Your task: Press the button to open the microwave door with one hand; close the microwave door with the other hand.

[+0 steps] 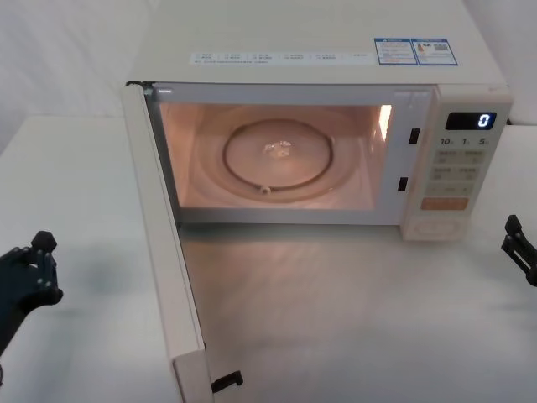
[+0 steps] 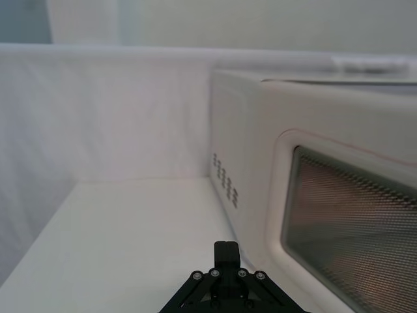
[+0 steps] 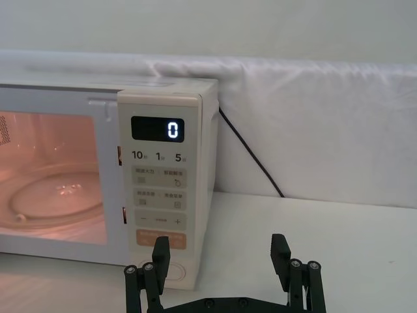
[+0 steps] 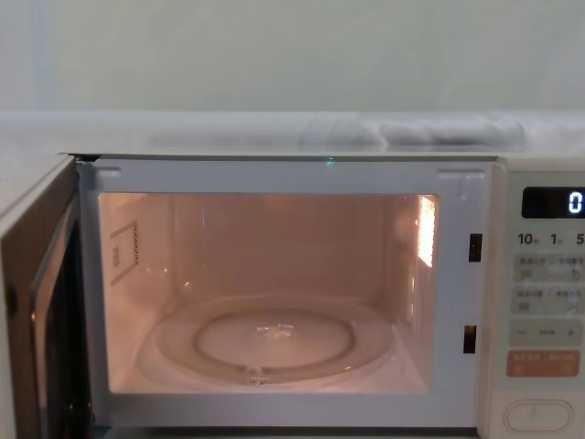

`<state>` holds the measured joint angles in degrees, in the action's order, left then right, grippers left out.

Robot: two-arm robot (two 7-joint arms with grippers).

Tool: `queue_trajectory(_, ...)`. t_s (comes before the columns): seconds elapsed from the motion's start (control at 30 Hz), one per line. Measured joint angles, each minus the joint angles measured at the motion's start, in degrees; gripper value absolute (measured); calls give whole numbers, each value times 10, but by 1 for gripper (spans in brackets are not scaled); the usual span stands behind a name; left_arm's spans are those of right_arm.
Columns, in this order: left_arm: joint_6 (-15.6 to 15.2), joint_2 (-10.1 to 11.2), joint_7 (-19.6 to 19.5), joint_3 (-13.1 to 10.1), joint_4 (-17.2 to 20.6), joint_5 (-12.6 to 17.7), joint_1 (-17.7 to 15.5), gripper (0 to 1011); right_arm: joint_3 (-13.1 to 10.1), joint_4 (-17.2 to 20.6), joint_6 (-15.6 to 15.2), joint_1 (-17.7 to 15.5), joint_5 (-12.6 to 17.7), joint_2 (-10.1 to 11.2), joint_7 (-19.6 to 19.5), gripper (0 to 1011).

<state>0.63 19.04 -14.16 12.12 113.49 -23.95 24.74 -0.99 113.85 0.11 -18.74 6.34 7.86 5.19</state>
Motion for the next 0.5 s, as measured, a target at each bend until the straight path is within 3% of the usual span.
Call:
queue_trajectory(0.2,0,30,-45,6,14,-31,11,0,0,0,0,0,0,0,0,1002)
queue_trajectory(0.5,16,109,-150,-23,-18,-66,-18,0,0,0,0,0,0,0,0,1002)
